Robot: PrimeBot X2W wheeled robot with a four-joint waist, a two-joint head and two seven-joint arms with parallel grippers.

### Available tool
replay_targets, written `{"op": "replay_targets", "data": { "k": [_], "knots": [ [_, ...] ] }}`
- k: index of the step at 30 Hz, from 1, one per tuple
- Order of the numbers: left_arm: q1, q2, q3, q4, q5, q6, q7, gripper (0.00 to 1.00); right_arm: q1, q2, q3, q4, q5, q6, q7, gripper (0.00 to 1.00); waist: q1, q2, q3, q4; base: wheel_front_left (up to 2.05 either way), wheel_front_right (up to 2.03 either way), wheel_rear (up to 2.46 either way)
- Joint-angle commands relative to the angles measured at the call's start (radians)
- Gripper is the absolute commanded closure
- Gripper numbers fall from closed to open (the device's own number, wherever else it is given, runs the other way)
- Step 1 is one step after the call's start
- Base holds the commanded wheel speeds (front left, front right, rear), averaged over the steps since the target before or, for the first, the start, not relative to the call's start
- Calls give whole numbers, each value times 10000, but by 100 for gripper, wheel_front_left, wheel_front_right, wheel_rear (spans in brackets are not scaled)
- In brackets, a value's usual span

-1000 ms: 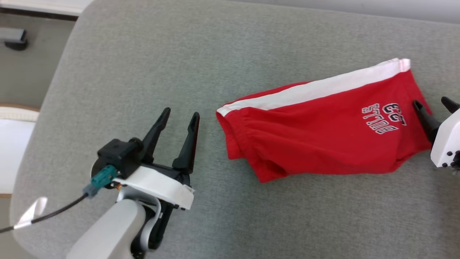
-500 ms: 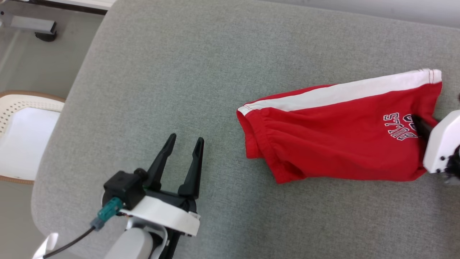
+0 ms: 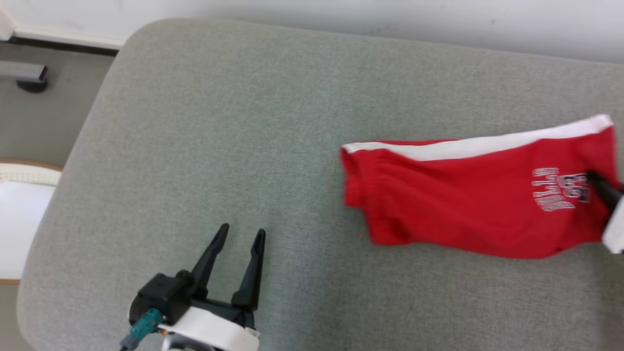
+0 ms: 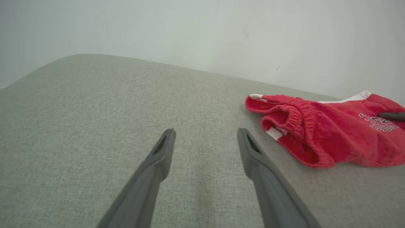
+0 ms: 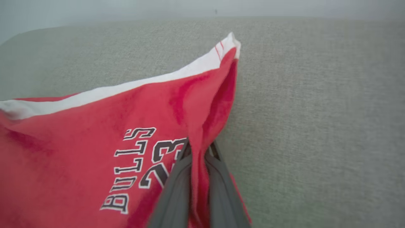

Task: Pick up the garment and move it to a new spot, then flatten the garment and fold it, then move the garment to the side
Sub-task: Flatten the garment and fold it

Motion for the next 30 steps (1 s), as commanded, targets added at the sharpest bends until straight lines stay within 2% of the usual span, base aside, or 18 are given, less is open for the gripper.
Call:
{"op": "replay_targets", "data": {
  "k": [1, 8, 13, 20, 25, 30],
  "knots": [
    [142, -16, 65, 7, 77, -52, -11, 0, 117, -134, -174, 9, 62, 4, -81, 100, 1, -1, -65, -54, 0, 0, 0],
    [433, -284, 262, 178, 508, -364, -11, 0, 237, -534, -1372, -210, -425, 4, -16, 100, 1, -1, -260, 66, 0, 0, 0],
    [587, -482, 349, 338, 620, -496, -11, 0, 177, -328, -831, -1041, -564, 4, 574, 100, 1, -1, -483, 198, 0, 0, 0],
    [697, -729, 389, 538, 562, -601, -11, 0, -14, 908, 515, -1748, -226, 4, 1269, 100, 1, -1, -715, 373, 0, 0, 0],
    [655, -813, 317, 652, 513, -643, -10, 0, -271, 1963, 1084, -1101, -735, 4, 1218, 100, 1, -1, -767, 590, 0, 0, 0],
    [721, -835, 234, 726, 492, -666, -10, 0, -499, 2806, 1002, -206, -1374, 4, 772, 100, 1, -1, -833, 788, 0, 0, 0]
  ]
}}
